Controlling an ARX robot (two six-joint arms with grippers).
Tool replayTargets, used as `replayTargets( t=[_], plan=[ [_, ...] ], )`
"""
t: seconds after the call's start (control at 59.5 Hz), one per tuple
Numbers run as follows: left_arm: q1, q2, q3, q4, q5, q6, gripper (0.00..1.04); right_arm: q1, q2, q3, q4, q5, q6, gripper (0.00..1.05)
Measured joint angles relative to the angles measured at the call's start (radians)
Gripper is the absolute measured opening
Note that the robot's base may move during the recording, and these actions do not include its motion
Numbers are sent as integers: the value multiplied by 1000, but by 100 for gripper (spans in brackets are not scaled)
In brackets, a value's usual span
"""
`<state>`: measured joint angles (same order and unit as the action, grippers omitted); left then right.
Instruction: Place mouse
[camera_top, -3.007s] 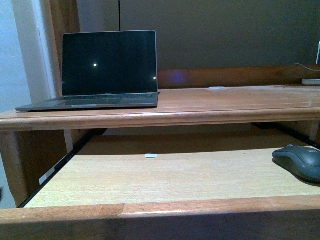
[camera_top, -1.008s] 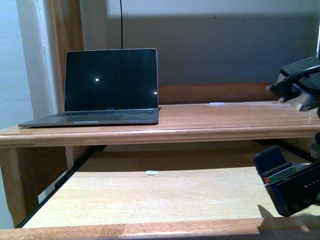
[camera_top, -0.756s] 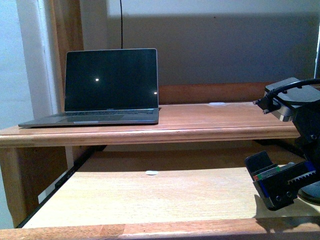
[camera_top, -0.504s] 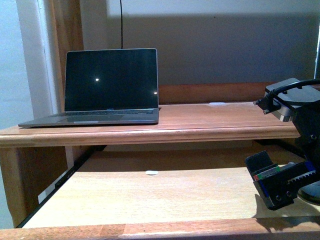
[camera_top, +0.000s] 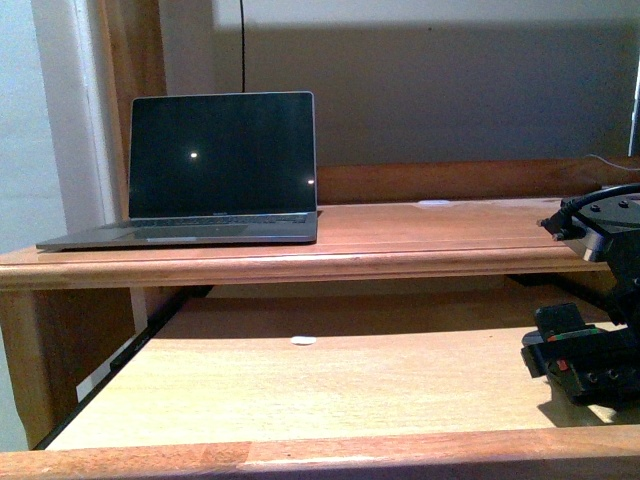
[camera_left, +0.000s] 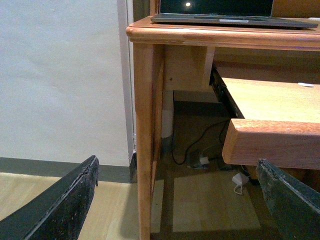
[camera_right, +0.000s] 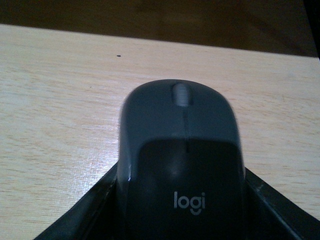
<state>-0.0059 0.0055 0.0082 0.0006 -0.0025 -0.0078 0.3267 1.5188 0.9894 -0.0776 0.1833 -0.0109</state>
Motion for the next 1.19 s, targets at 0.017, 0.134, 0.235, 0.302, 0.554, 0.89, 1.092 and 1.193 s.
replayTargets(
  t=[0.017,0.134,0.235,0.302,0.554,0.89,1.092,1.193],
  plan=[
    [0,0,0,0,0,0,97,-1,-1,0,0,0,0,56],
    [0,0,0,0,0,0,97,-15,-14,-3,5,3,0,56],
    [0,0,0,0,0,0,97,-29,-46,-3,2,-10,1,56],
    [0,0,0,0,0,0,97,-41,-93,-3,-8,-20,0,56],
    [0,0,0,0,0,0,97,-58,-156,119,-86,-47,8,56],
    [0,0,0,0,0,0,97,108,147,563,-195,82,17,56],
    [0,0,0,0,0,0,97,161,371,847,-277,175,13,56],
    [0,0,0,0,0,0,97,170,455,954,-307,218,-3,56]
  ],
)
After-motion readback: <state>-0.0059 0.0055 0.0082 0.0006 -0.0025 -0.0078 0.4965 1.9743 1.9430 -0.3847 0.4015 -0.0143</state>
